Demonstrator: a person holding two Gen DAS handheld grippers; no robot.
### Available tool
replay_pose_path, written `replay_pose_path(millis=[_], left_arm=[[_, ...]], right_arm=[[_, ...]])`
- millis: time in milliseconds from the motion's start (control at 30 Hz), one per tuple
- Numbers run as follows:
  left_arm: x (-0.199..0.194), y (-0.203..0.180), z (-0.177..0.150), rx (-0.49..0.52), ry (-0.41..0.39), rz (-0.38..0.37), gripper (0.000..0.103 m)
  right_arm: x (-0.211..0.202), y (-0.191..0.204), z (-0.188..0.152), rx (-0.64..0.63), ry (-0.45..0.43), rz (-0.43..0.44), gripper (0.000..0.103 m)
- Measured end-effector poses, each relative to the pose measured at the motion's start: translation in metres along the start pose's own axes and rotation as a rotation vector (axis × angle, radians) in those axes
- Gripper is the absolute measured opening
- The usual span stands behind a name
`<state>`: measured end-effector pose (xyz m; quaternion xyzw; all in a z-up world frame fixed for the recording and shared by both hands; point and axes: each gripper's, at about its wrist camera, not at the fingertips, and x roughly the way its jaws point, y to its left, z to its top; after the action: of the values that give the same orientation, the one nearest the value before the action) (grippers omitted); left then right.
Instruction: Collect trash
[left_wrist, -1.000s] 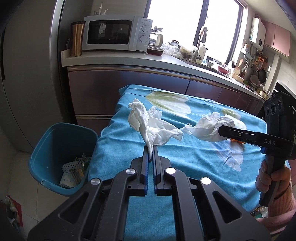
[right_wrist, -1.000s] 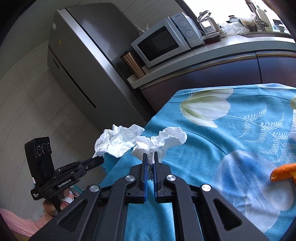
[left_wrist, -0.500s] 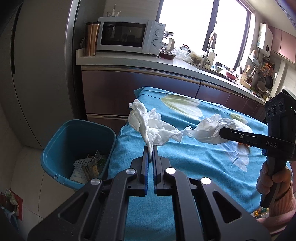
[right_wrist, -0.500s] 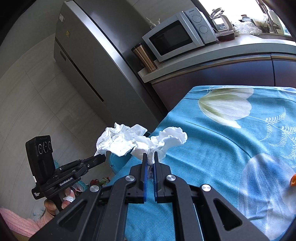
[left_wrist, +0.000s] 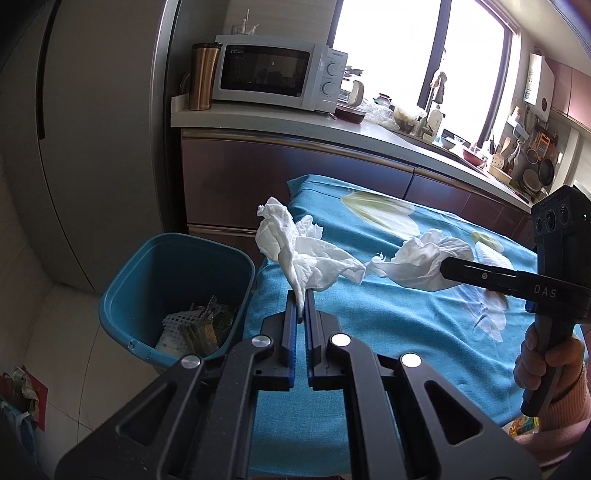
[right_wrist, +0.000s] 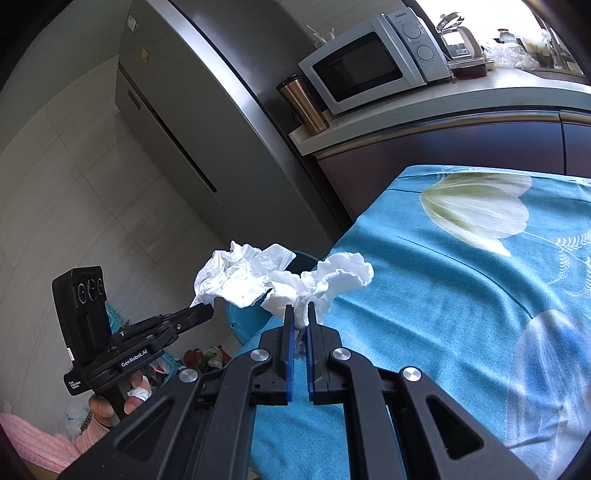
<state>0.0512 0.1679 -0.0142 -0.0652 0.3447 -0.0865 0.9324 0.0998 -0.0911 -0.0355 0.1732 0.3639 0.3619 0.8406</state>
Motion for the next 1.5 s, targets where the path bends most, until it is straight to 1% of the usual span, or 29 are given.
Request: replay_pose_path(millis=[633, 933, 1167, 1333, 1433, 1500], left_arm=[[-0.003, 0.02, -0.003, -0.037, 0.008, 0.043, 0.004], [-0.005, 0.029, -0.003, -0.051, 0.017, 0.059, 0.004], [-0.011, 0.034, -0.002, -0.063, 0.008, 0.067, 0.004], [-0.017, 0.039, -0.003, -0.075, -0.001, 0.07, 0.004], [-0.017, 0.042, -0.004, -0.075, 0.012, 0.082, 0.004], [-0.019, 0.049, -0.005, -0.097, 0.008, 0.077, 0.004]], right_arm=[[0.013, 0.001, 0.008, -0.032, 0.032, 0.034, 0.004], [0.019, 0.009, 0.013, -0.056, 0.046, 0.053, 0.004], [0.024, 0.016, 0.016, -0.076, 0.051, 0.066, 0.004], [0.033, 0.015, 0.014, -0.057, 0.07, 0.079, 0.004], [0.036, 0.018, 0.018, -0.069, 0.073, 0.077, 0.004], [0.033, 0.016, 0.019, -0.053, 0.053, 0.109, 0.004]])
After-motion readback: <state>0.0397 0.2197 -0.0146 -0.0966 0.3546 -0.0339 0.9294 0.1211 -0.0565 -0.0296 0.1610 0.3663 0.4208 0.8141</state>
